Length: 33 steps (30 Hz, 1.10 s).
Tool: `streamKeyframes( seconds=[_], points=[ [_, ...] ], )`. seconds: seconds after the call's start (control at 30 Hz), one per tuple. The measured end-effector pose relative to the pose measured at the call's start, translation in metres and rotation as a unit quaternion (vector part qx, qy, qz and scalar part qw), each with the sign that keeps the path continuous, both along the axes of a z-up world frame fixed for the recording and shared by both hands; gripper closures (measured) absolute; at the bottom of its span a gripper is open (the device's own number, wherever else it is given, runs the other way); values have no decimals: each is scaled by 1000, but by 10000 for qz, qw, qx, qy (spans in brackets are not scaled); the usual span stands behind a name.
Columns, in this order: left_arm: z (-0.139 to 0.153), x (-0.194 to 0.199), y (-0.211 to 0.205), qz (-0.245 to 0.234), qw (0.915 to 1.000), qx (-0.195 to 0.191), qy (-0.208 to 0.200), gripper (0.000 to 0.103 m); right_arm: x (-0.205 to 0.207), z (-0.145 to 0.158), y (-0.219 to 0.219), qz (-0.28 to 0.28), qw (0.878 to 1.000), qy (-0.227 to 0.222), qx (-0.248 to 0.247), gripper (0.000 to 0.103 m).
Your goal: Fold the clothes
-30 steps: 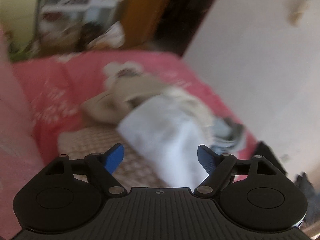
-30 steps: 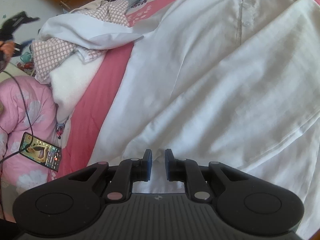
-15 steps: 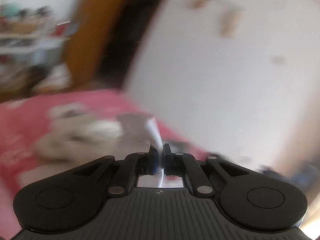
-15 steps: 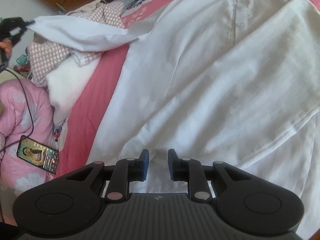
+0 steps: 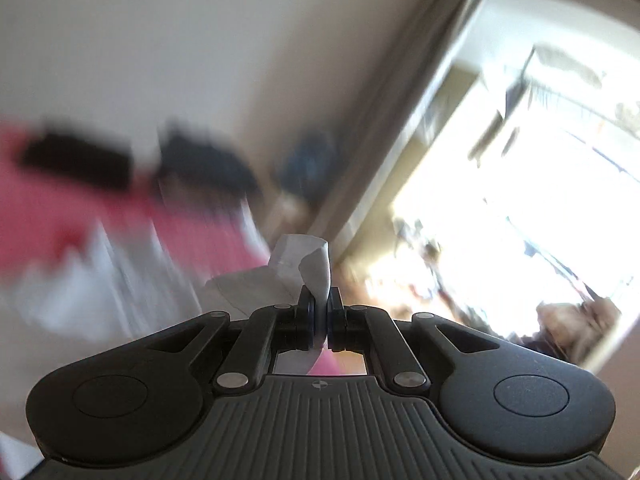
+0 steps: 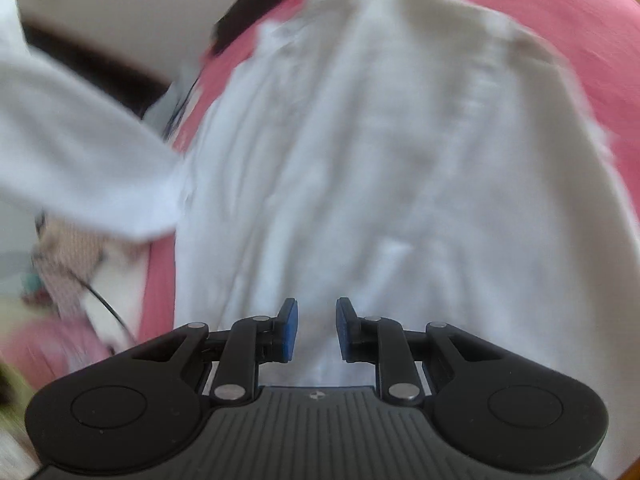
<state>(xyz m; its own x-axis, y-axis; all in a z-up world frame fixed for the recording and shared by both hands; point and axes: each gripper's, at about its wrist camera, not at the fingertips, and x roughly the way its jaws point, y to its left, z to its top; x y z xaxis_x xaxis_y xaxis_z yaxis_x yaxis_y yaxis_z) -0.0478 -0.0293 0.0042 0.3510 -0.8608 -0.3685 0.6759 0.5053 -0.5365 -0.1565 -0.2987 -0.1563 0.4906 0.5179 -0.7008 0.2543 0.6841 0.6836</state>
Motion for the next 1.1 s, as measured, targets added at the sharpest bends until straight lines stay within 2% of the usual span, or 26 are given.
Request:
streamKeyframes(
  seconds=[0.03, 0.07, 0.13, 0.17, 0.2, 0.23, 0.33, 0.37, 0.4, 0.5, 0.6, 0.7, 0.77, 0.87, 1.0, 1.1],
  points=[
    [-23, -4, -14, -132, 9995, 163, 215, 99, -6, -6, -11, -190, 9997, 99, 147, 80],
    [-48, -10, -23, -240, 9982, 415, 355, 94, -12, -13, -21, -380, 9987, 212, 281, 80],
    [-92, -20, -42, -638, 9900, 1143, 531, 83, -26, -25, -38, -718, 9952, 353, 562, 80],
    [-106, -25, -46, -786, 9845, 1457, 580, 83, -32, -30, -45, -875, 9925, 364, 774, 80],
    [-112, -31, -45, -943, 9815, 1577, 534, 83, -38, -34, -51, -1004, 9897, 367, 949, 80],
    [-116, -36, -42, -1092, 9790, 1656, 463, 82, -42, -37, -55, -1110, 9874, 348, 1076, 80],
    [-98, -50, -19, -1420, 9790, 1456, 124, 60, -49, -38, -64, -1197, 9849, 223, 1233, 79],
    [-91, -54, -11, -1533, 9782, 1398, 47, 57, -49, -37, -67, -1197, 9849, 201, 1236, 77],
    [-85, -57, -5, -1651, 9761, 1415, 51, 56, -48, -36, -69, -1198, 9850, 178, 1229, 71],
    [-91, -78, 6, -1776, 9668, 1833, 126, 56, -46, -32, -74, -1224, 9839, 77, 1298, 63],
    [-113, -84, 28, -1568, 9553, 2498, 186, 56, -48, -25, -76, -1309, 9819, 43, 1368, 62],
    [-127, -90, 47, -1284, 9479, 2907, 240, 56, -53, 0, -73, -1072, 9891, -163, 992, 61],
    [-131, -92, 55, -1078, 9495, 2940, 181, 56, -50, 25, -67, -774, 9944, -505, 505, 61],
    [-134, -91, 57, -827, 9548, 2854, 71, 56, -31, 52, -55, -315, 9956, -884, -17, 57],
    [-127, -96, 55, -751, 9590, 2707, -388, 56, 17, 47, -36, 94, 9968, -728, -325, 57],
    [-129, -95, 48, -888, 9559, 2685, -791, 56, 44, 34, -25, 229, 9964, -479, -667, 57]
  ],
)
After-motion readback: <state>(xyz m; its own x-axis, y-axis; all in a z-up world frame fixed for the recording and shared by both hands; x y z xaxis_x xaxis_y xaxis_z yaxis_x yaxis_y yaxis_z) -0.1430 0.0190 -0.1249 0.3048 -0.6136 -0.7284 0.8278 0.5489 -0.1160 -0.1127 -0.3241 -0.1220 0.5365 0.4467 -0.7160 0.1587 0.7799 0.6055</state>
